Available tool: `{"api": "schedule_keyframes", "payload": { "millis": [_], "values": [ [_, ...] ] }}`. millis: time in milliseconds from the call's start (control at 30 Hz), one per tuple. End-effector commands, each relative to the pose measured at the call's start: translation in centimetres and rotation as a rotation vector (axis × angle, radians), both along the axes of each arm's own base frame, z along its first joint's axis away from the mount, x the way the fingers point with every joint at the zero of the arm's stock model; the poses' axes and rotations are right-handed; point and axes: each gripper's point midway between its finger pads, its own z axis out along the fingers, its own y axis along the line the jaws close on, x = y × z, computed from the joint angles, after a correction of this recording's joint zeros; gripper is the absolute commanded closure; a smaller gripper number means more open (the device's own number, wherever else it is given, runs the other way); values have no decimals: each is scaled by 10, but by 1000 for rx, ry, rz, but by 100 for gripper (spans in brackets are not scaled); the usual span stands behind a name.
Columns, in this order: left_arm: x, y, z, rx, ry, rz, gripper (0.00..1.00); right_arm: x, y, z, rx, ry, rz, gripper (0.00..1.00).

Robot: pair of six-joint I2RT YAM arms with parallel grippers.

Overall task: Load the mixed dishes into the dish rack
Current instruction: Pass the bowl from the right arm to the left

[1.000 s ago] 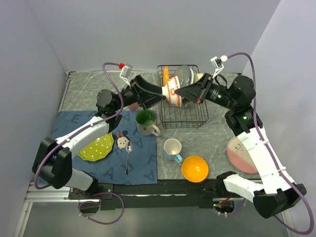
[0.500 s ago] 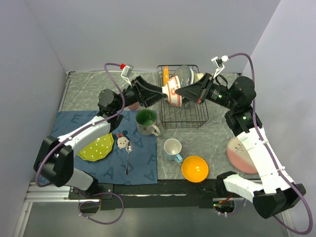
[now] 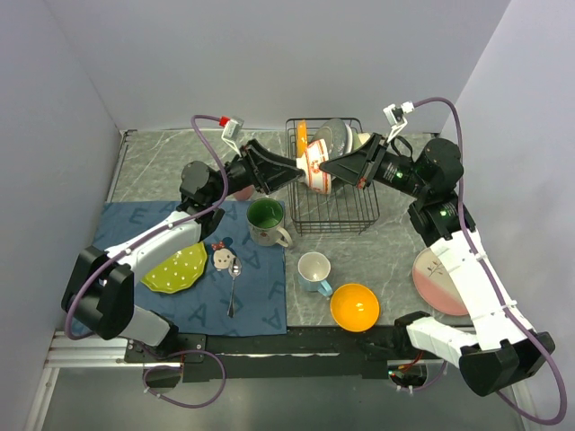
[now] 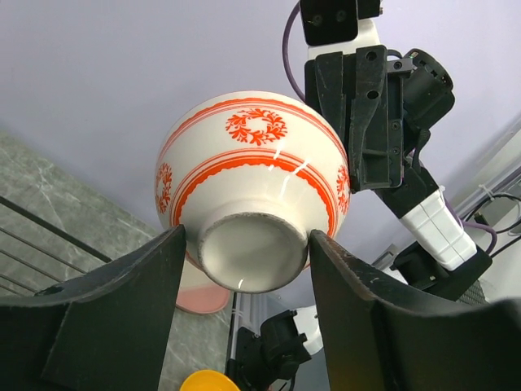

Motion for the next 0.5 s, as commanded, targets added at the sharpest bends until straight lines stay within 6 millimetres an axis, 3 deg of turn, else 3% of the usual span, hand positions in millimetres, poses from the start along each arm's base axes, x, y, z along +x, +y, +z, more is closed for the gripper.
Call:
{"api": "schedule_keyframes", "payload": {
  "millis": [0,67,167,267,300,367,433,467],
  "values": [
    [-5,1,8,-15,-50,11,38,-13,2,16,-1,-75,55,100],
    [-6,-1,5,2,-52,-6,42,-11,3,9,-18,-46,64,100],
    [-6,-2,1,10,-47,-11,56,-9,5,1,-24,-24,76,100],
    [-5,-2,-5,16,-31,-10,77,-6,6,-7,-37,12,80,100],
    [-4,-3,-7,19,-25,-10,89,-5,7,-10,-43,21,83,100],
    [-3,-3,-11,25,-13,-7,99,-1,7,-14,-50,33,72,100],
    [1,-4,-16,37,3,2,99,2,7,-19,-59,45,64,97],
    [2,-4,-17,42,6,5,99,3,6,-20,-61,44,57,89]
  ]
}}
